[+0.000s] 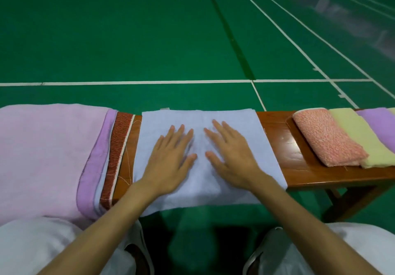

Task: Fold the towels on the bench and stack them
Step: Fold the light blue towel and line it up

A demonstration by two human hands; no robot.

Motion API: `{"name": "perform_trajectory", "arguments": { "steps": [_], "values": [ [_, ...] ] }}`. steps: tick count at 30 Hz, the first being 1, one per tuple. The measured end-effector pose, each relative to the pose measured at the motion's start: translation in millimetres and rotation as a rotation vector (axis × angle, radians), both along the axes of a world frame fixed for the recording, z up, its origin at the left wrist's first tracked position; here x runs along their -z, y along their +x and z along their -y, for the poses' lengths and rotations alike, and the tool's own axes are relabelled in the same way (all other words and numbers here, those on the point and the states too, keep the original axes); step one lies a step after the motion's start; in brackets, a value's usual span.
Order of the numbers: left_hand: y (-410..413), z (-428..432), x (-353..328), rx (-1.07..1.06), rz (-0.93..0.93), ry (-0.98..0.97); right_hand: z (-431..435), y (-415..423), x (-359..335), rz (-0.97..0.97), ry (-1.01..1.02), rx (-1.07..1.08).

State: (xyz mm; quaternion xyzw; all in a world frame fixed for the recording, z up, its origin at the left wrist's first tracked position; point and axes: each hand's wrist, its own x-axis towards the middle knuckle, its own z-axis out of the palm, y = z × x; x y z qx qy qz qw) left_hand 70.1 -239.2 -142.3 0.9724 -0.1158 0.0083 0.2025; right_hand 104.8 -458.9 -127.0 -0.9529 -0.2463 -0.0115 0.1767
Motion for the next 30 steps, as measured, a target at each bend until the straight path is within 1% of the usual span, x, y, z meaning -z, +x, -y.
{"name": "perform_trajectory", "arguments": {
  "steps": [2,4,6,10,13,18,20,22,24,25,27,30],
  "values": [
    [0,10,11,0.010,0.002,0.138,-13,-2,16,-0.037,-0.163,-0.091],
    [1,11,15,-0.018,-0.002,0.186,-13,-2,22,-0.037,-0.217,-0.079],
    [2,3,14,-0.059,-0.006,0.190,-2,4,23,-0.054,-0.242,-0.003],
    [3,-28,12,-0.202,-0.016,0.242,40,18,21,-0.083,-0.256,0.258],
    [2,-34,12,-0.257,-0.002,0.251,50,20,20,-0.082,-0.284,0.322],
    [1,-34,8,-0.228,-0.024,0.186,45,19,16,-0.121,-0.231,0.318],
    [0,-35,4,-0.231,-0.033,0.105,47,18,12,-0.129,-0.121,0.332],
    [-2,-34,-2,-0.290,0.019,-0.017,51,18,5,-0.097,0.039,0.390],
    [-6,-36,-9,-0.435,0.088,-0.102,58,20,-1,-0.036,0.124,0.496],
    [-8,-38,-13,-0.523,0.098,-0.104,62,22,-2,-0.011,0.126,0.556],
    [-9,-44,-21,-0.643,0.058,-0.031,69,27,-6,0.009,0.096,0.668],
    [-9,-50,-31,-0.673,-0.098,0.062,76,34,-7,-0.038,0.041,0.748]
  ]
}}
